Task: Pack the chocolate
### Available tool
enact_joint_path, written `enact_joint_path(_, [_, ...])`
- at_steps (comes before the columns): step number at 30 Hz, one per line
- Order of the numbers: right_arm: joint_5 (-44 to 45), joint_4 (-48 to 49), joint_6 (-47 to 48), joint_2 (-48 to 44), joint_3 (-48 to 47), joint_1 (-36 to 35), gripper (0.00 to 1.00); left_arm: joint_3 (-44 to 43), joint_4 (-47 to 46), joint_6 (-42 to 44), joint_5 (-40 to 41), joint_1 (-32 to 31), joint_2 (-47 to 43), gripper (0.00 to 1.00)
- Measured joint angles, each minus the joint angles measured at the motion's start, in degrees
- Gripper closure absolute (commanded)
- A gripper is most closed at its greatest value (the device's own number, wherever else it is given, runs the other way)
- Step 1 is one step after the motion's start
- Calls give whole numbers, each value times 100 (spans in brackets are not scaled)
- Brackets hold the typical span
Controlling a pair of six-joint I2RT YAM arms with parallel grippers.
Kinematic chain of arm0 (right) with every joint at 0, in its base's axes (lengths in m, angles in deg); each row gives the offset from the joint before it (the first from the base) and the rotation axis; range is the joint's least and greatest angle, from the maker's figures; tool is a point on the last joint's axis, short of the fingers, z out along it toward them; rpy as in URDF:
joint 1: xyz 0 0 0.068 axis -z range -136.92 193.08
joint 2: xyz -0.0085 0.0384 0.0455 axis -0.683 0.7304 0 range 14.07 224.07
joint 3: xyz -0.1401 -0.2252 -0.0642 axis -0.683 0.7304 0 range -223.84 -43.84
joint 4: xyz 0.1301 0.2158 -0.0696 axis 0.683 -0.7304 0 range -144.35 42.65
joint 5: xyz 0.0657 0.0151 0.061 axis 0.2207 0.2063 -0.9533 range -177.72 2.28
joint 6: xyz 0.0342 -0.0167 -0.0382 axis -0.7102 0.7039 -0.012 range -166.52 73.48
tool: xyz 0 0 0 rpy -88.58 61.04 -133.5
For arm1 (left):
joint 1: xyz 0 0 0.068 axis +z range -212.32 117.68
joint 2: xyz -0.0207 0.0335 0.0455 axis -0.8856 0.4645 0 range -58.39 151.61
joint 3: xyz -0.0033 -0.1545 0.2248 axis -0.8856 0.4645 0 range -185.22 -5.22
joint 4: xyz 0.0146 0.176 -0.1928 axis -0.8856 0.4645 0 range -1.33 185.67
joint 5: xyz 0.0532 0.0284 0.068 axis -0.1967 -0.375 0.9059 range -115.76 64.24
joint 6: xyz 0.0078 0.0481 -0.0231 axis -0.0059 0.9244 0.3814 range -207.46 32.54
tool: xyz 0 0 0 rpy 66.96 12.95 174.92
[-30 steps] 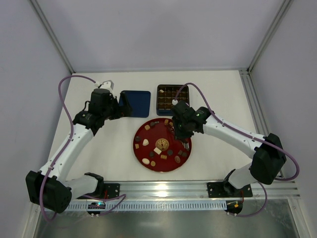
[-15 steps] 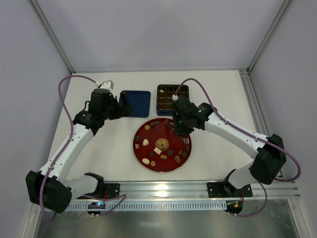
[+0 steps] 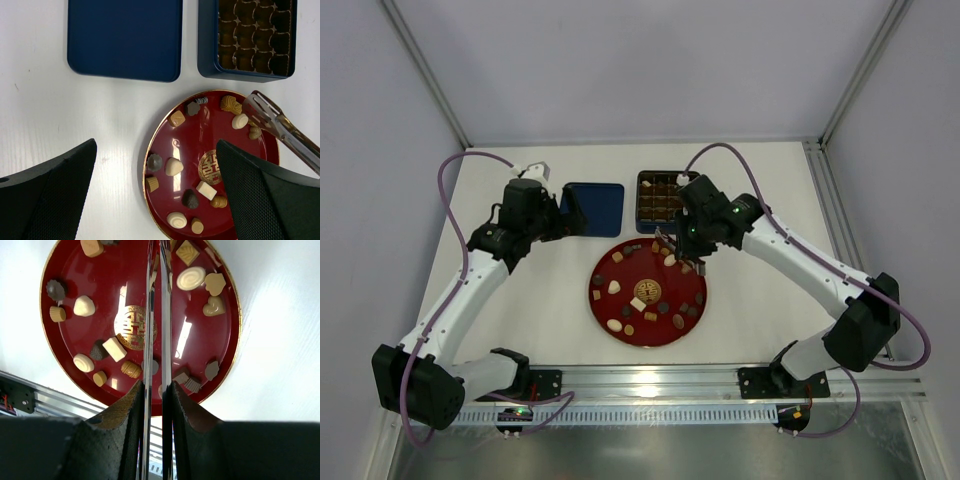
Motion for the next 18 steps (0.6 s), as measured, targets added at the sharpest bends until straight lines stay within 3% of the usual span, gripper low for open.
enact_joint_path(10, [-282, -46, 321, 111, -940, 909, 80, 0, 0, 0, 0, 0, 0, 0])
enact_joint_path(18, [-264, 44, 656, 1134, -2243, 1698, 80, 0, 0, 2, 2, 0, 2, 0])
